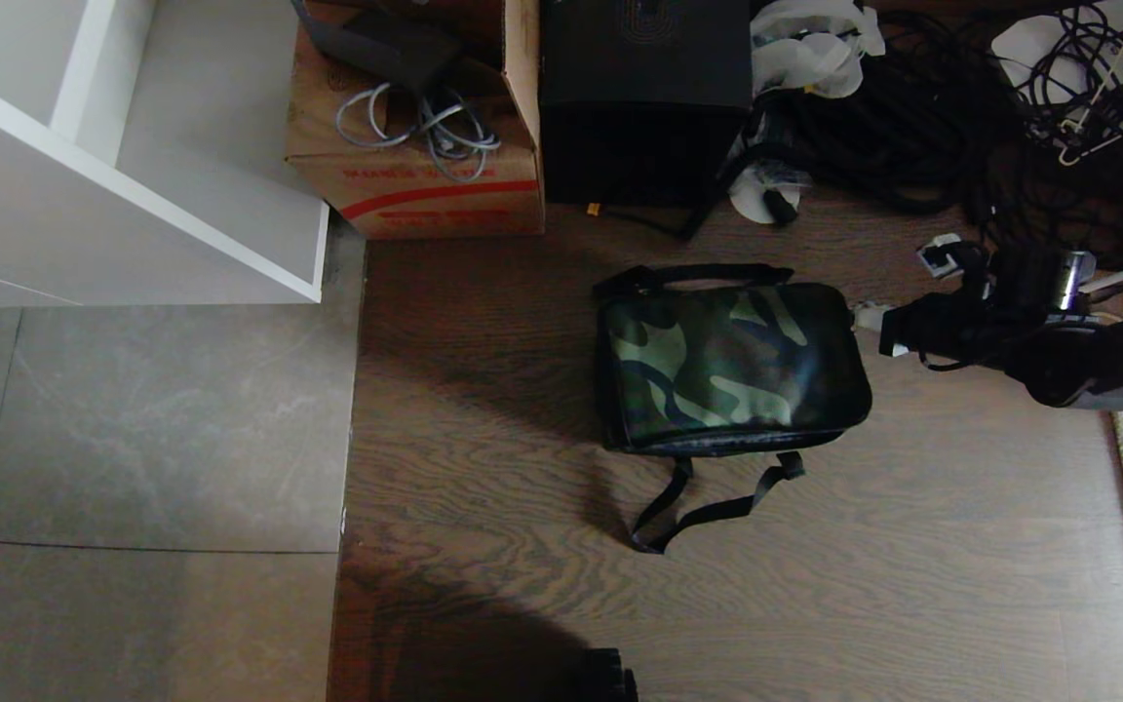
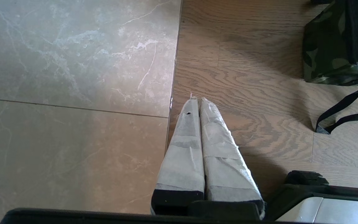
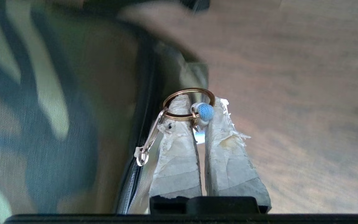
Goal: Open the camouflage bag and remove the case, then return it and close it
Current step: Open the top of the storage box
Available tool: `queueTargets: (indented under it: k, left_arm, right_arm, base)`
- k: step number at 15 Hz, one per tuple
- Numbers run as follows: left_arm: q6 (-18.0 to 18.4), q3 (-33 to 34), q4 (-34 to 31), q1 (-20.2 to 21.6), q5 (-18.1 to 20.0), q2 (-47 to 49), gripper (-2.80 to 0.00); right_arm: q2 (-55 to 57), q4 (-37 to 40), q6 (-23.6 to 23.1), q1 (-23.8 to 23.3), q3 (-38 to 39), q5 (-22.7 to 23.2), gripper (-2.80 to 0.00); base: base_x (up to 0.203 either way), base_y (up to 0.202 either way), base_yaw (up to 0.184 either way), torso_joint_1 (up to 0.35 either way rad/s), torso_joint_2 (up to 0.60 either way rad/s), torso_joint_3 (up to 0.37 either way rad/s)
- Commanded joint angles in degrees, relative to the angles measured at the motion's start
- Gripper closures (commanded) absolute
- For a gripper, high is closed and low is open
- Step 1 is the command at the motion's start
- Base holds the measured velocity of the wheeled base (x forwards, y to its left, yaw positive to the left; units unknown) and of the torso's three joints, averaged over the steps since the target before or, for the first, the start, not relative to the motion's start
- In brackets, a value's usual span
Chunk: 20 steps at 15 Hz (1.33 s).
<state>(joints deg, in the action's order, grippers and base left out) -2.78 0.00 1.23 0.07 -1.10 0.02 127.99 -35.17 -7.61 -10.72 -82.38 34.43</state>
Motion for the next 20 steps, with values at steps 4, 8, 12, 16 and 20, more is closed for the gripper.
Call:
queueTargets:
  k: [4,8,12,16,20]
  left_arm:
    - [0.0,0.6,0.0,0.0,0.0,0.0,0.0]
    - [0.0,0.6,0.0,0.0,0.0,0.0,0.0]
    - [0.0,0.6,0.0,0.0,0.0,0.0,0.0]
    - [0.0,0.6,0.0,0.0,0.0,0.0,0.0]
    - [0.0,0.6,0.0,0.0,0.0,0.0,0.0]
  right_arm:
    - [3.1,-0.3,5.5,0.2,-7.4,0.1,0.0]
    - [3.6,-0.6,13.0,1.4,-11.0,0.1,0.0]
    - [3.2,-2.5,15.8,2.1,-9.5,-0.4,0.0]
    - [2.8,-4.8,15.1,2.0,-5.9,-0.8,-2.8]
    - [1.6,-4.8,9.5,-1.1,-0.6,-0.4,-2.8]
  base:
    - [0.0,0.0,0.0,0.0,0.0,0.0]
    - [0.0,0.0,0.0,0.0,0.0,0.0]
    - [0.0,0.0,0.0,0.0,0.0,0.0]
    - [0.0,0.0,0.0,0.0,0.0,0.0]
    - [0.0,0.0,0.0,0.0,0.0,0.0]
